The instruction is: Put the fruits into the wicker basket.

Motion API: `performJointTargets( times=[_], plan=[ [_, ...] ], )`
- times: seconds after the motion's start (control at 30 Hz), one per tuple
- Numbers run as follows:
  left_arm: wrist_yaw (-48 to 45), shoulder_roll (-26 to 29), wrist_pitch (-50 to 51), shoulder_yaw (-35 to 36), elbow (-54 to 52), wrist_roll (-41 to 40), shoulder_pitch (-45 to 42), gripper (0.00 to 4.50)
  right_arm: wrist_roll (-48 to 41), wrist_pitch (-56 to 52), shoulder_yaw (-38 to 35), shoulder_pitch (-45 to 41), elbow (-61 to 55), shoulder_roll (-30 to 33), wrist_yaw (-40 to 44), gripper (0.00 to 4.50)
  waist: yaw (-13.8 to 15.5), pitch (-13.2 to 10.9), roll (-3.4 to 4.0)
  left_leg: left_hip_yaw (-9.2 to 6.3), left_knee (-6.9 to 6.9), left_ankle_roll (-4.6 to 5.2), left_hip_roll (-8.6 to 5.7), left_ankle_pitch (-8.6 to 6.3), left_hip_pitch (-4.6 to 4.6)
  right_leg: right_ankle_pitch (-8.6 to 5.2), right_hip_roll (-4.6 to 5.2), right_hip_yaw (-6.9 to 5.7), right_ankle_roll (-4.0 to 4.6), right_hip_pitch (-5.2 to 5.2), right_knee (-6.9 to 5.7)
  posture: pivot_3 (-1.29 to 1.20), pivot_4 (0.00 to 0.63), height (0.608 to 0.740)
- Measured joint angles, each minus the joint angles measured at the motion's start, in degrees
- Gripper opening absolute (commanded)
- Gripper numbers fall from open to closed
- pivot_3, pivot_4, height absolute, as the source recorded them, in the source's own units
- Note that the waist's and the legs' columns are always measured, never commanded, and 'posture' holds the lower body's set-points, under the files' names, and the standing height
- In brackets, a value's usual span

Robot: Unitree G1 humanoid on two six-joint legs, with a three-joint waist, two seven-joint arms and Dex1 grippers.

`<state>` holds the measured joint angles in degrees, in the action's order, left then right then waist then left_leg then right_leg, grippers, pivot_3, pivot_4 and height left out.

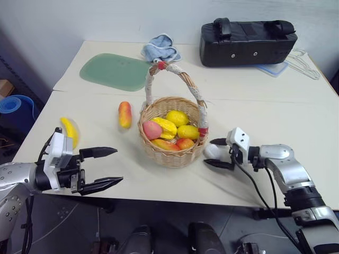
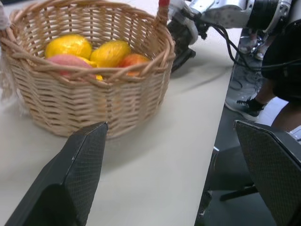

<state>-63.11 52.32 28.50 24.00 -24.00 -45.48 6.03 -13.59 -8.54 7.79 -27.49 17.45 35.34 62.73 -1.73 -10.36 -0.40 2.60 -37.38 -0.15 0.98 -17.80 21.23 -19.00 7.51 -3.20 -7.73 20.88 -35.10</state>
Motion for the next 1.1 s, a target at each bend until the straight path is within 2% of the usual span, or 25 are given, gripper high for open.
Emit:
performJointTargets(
  times=[0.1, 0.33, 0.5, 0.63, 0.73, 0.87, 0.93, 1.03, 1.1],
  plan=[
    [-0.17, -0.16, -0.94, -0.03, -0.14, 0.68, -0.10, 4.50, 0.26, 0.92, -0.23, -0.41, 0.89, -0.26, 0.79, 3.00, 0.07, 0.00, 0.00, 0.06, 0.00, -0.02, 0.01, 0.00, 0.01, 0.00, 0.04, 0.01, 0.00, 0.12, -0.01, 0.00, 0.150, 0.740],
    [-0.48, -1.15, -1.52, -2.49, -1.11, 1.24, 0.01, 4.50, -3.43, -0.60, -5.96, 9.02, -6.46, 2.52, 1.82, 2.95, 0.73, 0.00, 0.00, 0.04, 0.07, -0.04, -0.03, -0.08, 0.07, 0.03, 0.12, -0.01, -0.06, 0.30, -0.43, 0.00, 0.150, 0.740],
    [0.32, -3.12, -2.46, -4.31, -1.87, 1.42, -3.10, 4.50, -8.56, -5.08, -20.37, 17.00, -9.71, 7.39, -3.59, 2.95, 1.62, -0.01, 0.02, 0.29, -0.02, -0.01, -0.03, -0.08, 0.18, 0.03, 0.15, -0.07, -0.06, 0.40, -0.35, 0.00, 0.150, 0.740],
    [3.14, -5.03, -3.26, -4.37, -2.50, 1.36, -6.67, 4.50, -8.04, -1.72, -31.50, 14.83, 4.86, 12.59, -10.36, 2.95, 1.53, -0.02, -0.01, 0.40, -0.04, 0.06, -0.05, -0.03, -0.01, 0.13, 0.13, -0.01, 0.00, 0.16, -0.01, 0.00, 0.150, 0.740],
    [3.83, -5.18, -2.72, -5.71, -2.95, 1.17, -8.49, 4.50, -4.45, 5.28, -32.93, 6.62, 24.12, 14.06, -16.91, 2.95, 0.46, -0.02, -0.02, 0.52, 0.04, 0.03, -0.06, 0.02, -0.15, 0.17, 0.04, 0.08, 0.07, 0.15, 0.00, 0.00, 0.150, 0.740],
    [6.03, -5.95, -0.86, -7.08, -3.08, 0.32, -11.31, 4.50, -0.16, 11.98, -30.86, -1.22, 41.10, 13.72, -22.27, 2.95, -0.41, -0.02, 0.03, 0.87, 0.13, -0.06, -0.06, 0.14, -0.02, 0.17, -0.05, 0.25, 0.07, 0.55, -0.16, 0.00, 0.150, 0.740],
    [6.87, -6.21, -0.27, -7.14, -3.14, -0.09, -11.77, 4.50, 0.54, 13.26, -30.63, -3.37, 44.80, 13.28, -23.41, 3.69, -0.56, -0.03, 0.03, 1.00, 0.17, -0.05, -0.04, 0.13, -0.02, 0.17, -0.05, 0.21, 0.07, 0.61, -0.36, 0.00, 0.150, 0.740],
    [7.31, -6.18, 0.07, -6.96, -2.84, -0.05, -11.72, 4.50, 0.89, 15.11, -30.51, -5.40, 46.61, 13.24, -23.50, 4.47, -0.48, -0.04, 0.03, 1.06, 0.13, -0.04, 0.05, 0.13, 0.00, 0.17, -0.02, 0.21, 0.06, 0.61, -0.33, 0.00, 0.150, 0.740],
    [7.11, -5.85, -0.62, -6.24, -1.31, 0.80, -11.73, 4.50, 0.89, 16.29, -30.50, -5.69, 46.58, 13.29, -22.38, 4.47, -0.27, -0.04, 0.02, 1.11, 0.05, -0.03, 0.04, 0.12, 0.00, 0.17, -0.03, 0.22, 0.06, 0.61, -0.24, 0.00, 0.150, 0.740]
  ],
)
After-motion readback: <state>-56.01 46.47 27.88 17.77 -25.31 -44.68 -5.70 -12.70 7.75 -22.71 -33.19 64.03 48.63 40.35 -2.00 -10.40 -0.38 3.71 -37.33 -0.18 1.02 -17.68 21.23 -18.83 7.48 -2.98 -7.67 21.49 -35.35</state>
